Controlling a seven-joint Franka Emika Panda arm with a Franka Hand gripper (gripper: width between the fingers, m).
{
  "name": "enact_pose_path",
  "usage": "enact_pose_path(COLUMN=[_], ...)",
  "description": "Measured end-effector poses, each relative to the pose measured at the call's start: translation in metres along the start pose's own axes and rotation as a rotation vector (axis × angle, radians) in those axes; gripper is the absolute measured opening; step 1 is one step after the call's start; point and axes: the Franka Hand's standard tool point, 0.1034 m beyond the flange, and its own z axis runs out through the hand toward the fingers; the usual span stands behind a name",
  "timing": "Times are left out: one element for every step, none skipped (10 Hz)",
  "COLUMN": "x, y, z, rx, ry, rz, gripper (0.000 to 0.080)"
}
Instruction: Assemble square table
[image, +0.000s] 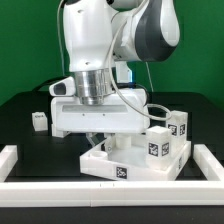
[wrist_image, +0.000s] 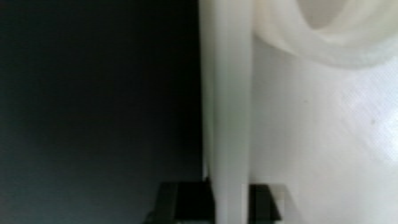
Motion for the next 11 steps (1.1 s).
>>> enact_pose_path(x=[0.001, 0.002, 0.004, 0.01, 0.018, 0.024, 0.025, 0.026, 0.028, 0.03, 0.045], y=[0.002, 0.003, 0.004, 0.001, -0.006, -0.014, -0.015, -0.012, -0.01, -0.014, -0.026], z=[0.0, 0.0, 0.0, 0.0, 0.001, 0.002, 0.003, 0.002, 0.002, 0.001, -0.002], rx=[-0.005, -0.011, -0.017, -0.022, -0.036, -0.051, -0.062, -0.067, -0.072, -0.078, -0.101], ry=[-0.001, 0.0, -0.003, -0.002, 0.004, 0.021, 0.032, 0.029, 0.026, 0.019, 0.022], rz=[-0.062, -0.139, -0.225, -0.324, -0.479, -0.597, -0.654, -0.712, -0.768, -0.839, -1.003], gripper=[0.0057, 0.0057, 0.0057, 0.0057, 0.0057, 0.0055, 0.0053, 0.0053, 0.0053, 0.0054, 0.0054])
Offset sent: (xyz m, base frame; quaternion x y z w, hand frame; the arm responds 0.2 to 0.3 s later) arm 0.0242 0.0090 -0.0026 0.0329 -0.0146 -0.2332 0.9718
